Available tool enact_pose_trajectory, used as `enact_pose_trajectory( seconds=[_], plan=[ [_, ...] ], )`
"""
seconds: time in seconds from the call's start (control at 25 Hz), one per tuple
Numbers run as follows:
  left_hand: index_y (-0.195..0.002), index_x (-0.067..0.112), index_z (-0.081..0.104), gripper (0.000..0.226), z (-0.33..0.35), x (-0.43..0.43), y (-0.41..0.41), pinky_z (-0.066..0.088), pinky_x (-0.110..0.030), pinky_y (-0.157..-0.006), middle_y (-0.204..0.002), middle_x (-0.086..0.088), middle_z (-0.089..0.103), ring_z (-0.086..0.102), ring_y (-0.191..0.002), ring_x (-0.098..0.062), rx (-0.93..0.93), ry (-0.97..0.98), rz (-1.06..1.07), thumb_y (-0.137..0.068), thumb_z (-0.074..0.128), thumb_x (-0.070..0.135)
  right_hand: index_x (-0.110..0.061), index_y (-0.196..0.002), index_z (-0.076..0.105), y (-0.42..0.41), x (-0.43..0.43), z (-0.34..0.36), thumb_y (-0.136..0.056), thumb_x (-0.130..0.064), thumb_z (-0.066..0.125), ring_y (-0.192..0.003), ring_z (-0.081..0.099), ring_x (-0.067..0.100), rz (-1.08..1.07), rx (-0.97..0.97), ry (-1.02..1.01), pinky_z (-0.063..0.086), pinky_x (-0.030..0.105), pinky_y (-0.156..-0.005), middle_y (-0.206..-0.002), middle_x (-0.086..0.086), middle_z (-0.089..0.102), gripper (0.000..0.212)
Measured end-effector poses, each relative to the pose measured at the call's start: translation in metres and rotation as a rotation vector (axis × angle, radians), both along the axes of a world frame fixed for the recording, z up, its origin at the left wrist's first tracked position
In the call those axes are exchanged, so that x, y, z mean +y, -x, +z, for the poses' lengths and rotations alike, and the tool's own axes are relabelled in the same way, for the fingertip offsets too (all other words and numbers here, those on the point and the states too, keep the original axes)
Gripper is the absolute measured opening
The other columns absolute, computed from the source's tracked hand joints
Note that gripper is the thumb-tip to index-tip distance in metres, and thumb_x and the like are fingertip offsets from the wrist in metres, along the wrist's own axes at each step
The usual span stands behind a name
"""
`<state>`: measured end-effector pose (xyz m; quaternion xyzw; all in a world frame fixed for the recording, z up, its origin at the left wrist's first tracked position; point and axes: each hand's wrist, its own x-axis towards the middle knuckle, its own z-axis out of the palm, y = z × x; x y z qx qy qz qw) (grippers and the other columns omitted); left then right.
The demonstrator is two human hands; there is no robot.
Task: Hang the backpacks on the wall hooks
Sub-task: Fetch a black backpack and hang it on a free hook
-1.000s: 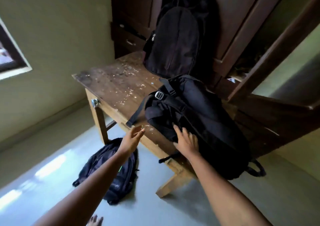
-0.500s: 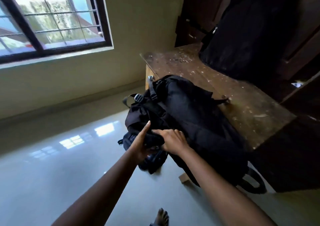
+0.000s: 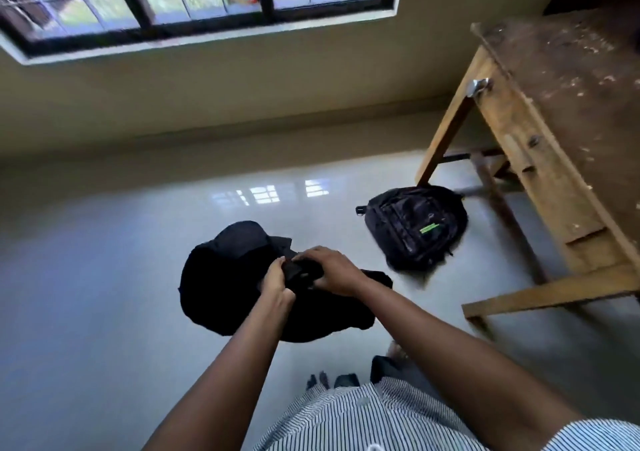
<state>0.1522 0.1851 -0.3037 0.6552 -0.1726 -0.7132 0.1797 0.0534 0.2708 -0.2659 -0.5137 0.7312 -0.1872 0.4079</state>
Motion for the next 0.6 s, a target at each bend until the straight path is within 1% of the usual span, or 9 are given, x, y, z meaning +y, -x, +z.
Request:
enact_pose_trajectory(
  seconds=[0.04, 0.08, 0.16, 0.24, 0.28, 0.32, 0.4, 0.52, 0.6],
  plan=[
    [-0.073, 0.008, 0.058, 0.018, -0.008, -0.006, -0.003, 0.049, -0.027, -0.032, -0.050, -0.008, 0.065, 0.061, -0.035, -0.020, -0.012, -0.020, 0.031, -0.087, 0.052, 0.017, -0.022, -0.126, 0.057, -0.001, -0.002, -0.005, -0.074, -0.010, 0.067, -0.119, 0.054, 0.023, -0.019, -0.033, 0.011, 0.042, 0.031, -0.100, -0.129, 0.007, 0.057, 0.054],
    [-0.079, 0.007, 0.060, 0.015, -0.014, -0.009, -0.002, 0.050, -0.029, -0.032, -0.056, -0.009, 0.066, 0.063, -0.043, -0.025, -0.013, -0.049, 0.055, -0.087, 0.053, 0.018, -0.020, -0.126, 0.058, 0.001, -0.002, -0.008, -0.075, -0.010, 0.067, -0.119, 0.054, 0.022, -0.038, -0.057, 0.019, 0.041, 0.030, -0.100, -0.129, 0.007, 0.057, 0.053],
    [-0.090, 0.006, 0.060, 0.013, -0.028, -0.010, 0.011, 0.053, -0.033, -0.038, -0.074, -0.012, 0.064, 0.060, -0.059, -0.030, -0.028, -0.096, 0.049, -0.086, 0.057, 0.019, -0.018, -0.125, 0.059, 0.017, -0.002, -0.019, -0.077, -0.010, 0.066, -0.120, 0.053, 0.021, -0.062, -0.100, -0.016, 0.040, 0.028, -0.100, -0.129, 0.007, 0.058, 0.050],
    [-0.093, 0.002, 0.059, 0.013, -0.035, -0.009, 0.035, 0.055, -0.041, -0.058, -0.085, -0.014, 0.062, 0.058, -0.066, -0.031, -0.059, -0.102, 0.060, -0.086, 0.061, 0.014, -0.017, -0.124, 0.059, 0.045, 0.000, -0.034, -0.080, -0.011, 0.066, -0.121, 0.053, 0.019, -0.110, -0.151, -0.065, 0.039, 0.027, -0.101, -0.129, 0.005, 0.060, 0.046],
    [-0.097, 0.001, 0.059, 0.015, -0.040, -0.009, 0.050, 0.055, -0.045, -0.069, -0.091, -0.016, 0.062, 0.060, -0.071, -0.032, -0.091, -0.091, 0.094, -0.085, 0.062, 0.009, -0.017, -0.123, 0.060, 0.064, 0.000, -0.043, -0.081, -0.011, 0.064, -0.120, 0.055, 0.018, -0.173, -0.184, -0.082, 0.040, 0.026, -0.102, -0.129, 0.005, 0.061, 0.042],
    [-0.104, -0.002, 0.059, 0.021, -0.046, -0.010, 0.065, 0.054, -0.045, -0.077, -0.096, -0.016, 0.062, 0.061, -0.077, -0.032, -0.137, -0.085, 0.123, -0.083, 0.062, 0.004, -0.017, -0.121, 0.062, 0.084, 0.000, -0.054, -0.083, -0.011, 0.062, -0.119, 0.057, 0.017, -0.249, -0.215, -0.096, 0.041, 0.027, -0.103, -0.127, 0.004, 0.063, 0.039],
    [-0.110, -0.004, 0.059, 0.030, -0.059, -0.012, 0.091, 0.053, -0.039, -0.080, -0.102, -0.015, 0.063, 0.062, -0.084, -0.031, -0.240, -0.065, 0.131, -0.081, 0.063, 0.001, -0.017, -0.118, 0.064, 0.123, -0.004, -0.079, -0.084, -0.009, 0.059, -0.115, 0.061, 0.016, -0.408, -0.263, -0.132, 0.044, 0.028, -0.103, -0.122, 0.004, 0.066, 0.035],
    [-0.113, 0.001, 0.060, 0.037, -0.104, -0.030, 0.136, 0.052, -0.035, -0.079, -0.114, -0.017, 0.064, 0.062, -0.095, -0.034, -0.433, -0.073, 0.016, -0.080, 0.067, 0.014, -0.017, -0.118, 0.063, 0.180, -0.029, -0.130, -0.087, -0.011, 0.059, -0.111, 0.062, 0.016, -0.459, -0.293, -0.222, 0.045, 0.027, -0.102, -0.119, 0.005, 0.067, 0.032],
    [-0.115, 0.002, 0.059, 0.045, -0.132, -0.052, 0.161, 0.053, -0.038, -0.086, -0.120, -0.019, 0.061, 0.061, -0.105, -0.036, -0.514, -0.044, -0.144, -0.078, 0.071, 0.024, -0.016, -0.118, 0.063, 0.204, -0.050, -0.158, -0.088, -0.012, 0.058, -0.110, 0.062, 0.017, -0.463, -0.303, -0.232, 0.045, 0.023, -0.097, -0.119, 0.006, 0.066, 0.031]
  ],
)
